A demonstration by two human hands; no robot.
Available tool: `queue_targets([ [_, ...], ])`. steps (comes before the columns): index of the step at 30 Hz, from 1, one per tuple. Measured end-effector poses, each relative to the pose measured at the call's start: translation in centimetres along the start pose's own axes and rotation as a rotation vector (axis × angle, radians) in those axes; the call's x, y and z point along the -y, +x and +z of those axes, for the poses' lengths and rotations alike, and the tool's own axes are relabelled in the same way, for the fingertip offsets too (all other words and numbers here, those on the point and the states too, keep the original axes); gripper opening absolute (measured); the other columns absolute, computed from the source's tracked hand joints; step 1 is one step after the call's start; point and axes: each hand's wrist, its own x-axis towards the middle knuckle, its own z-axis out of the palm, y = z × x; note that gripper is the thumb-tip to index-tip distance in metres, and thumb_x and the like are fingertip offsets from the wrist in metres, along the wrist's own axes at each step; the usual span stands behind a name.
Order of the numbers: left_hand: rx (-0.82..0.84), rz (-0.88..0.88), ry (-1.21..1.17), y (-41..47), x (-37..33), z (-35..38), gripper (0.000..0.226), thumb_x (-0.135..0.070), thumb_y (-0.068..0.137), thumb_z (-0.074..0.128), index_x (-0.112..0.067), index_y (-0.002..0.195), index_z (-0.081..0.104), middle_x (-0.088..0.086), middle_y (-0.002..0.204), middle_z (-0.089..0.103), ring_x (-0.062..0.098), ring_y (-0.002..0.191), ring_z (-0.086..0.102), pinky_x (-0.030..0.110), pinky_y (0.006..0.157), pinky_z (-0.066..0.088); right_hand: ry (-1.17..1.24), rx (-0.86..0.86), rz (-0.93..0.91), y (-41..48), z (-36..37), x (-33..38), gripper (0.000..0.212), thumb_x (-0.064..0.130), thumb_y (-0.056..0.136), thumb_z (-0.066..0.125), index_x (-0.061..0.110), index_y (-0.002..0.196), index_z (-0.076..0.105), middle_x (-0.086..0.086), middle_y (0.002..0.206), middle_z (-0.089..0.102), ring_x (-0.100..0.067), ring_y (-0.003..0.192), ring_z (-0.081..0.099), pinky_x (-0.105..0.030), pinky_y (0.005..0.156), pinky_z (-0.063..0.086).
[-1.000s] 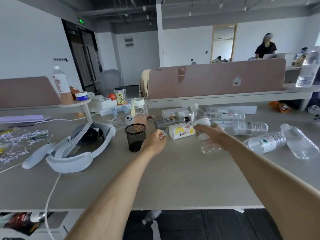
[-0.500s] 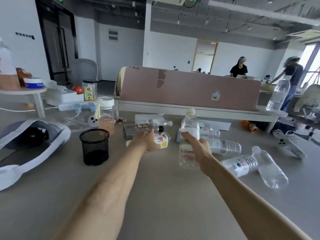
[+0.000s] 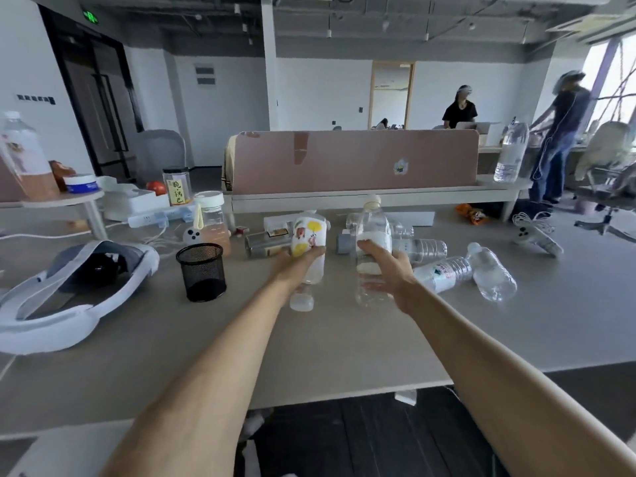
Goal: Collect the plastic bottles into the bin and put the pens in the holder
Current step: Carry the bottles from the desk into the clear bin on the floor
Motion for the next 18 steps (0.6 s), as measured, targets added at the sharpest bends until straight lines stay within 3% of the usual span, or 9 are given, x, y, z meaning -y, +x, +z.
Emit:
queue_targets([
  [7, 0.209, 0.163, -0.016, -8.7, -3.7, 5.7, 0.031, -0.047, 0.081, 0.067, -0.027, 0.105, 0.063, 0.001, 0.098, 0.069, 0.011, 0.078, 0.065, 0.017, 0.043, 0.048, -0.004, -0.096, -0.029, -8.6, -6.0, 1.6, 0.031, 0.043, 0.079, 0.074, 0.017, 0.095, 0.073, 0.002, 0.087, 0.077, -0.018, 0.069, 0.071, -0.039, 0.068, 0.063],
  [11, 0.297, 0.183, -0.009, -12.4, -5.1, 11.6, 0.036, -0.049, 0.080, 0.066, -0.023, 0.105, 0.065, 0.005, 0.101, 0.071, 0.021, 0.085, 0.068, 0.025, 0.063, 0.051, 0.011, -0.206, -0.066, -13.9, -11.4, 2.1, 0.033, 0.045, 0.078, 0.072, 0.018, 0.098, 0.070, 0.003, 0.087, 0.078, -0.021, 0.074, 0.073, -0.037, 0.069, 0.063],
  [15, 0.436, 0.154, 0.055, -17.0, -5.0, 18.6, 0.066, -0.063, 0.072, 0.061, -0.019, 0.121, 0.057, 0.007, 0.109, 0.067, 0.025, 0.095, 0.065, 0.032, 0.074, 0.054, 0.009, -0.366, -0.047, -19.3, -18.3, 1.8, 0.042, 0.047, 0.073, 0.074, 0.014, 0.099, 0.072, 0.003, 0.084, 0.078, -0.022, 0.069, 0.076, -0.033, 0.057, 0.060],
  [18, 0.551, 0.155, 0.037, -21.1, -3.8, 23.8, 0.063, -0.058, 0.076, 0.059, -0.018, 0.124, 0.051, 0.007, 0.113, 0.065, 0.025, 0.096, 0.063, 0.033, 0.074, 0.052, -0.009, -0.494, -0.030, -22.9, -23.6, 0.4, 0.042, 0.048, 0.071, 0.074, 0.013, 0.094, 0.074, -0.004, 0.085, 0.078, -0.028, 0.072, 0.076, -0.040, 0.066, 0.063],
])
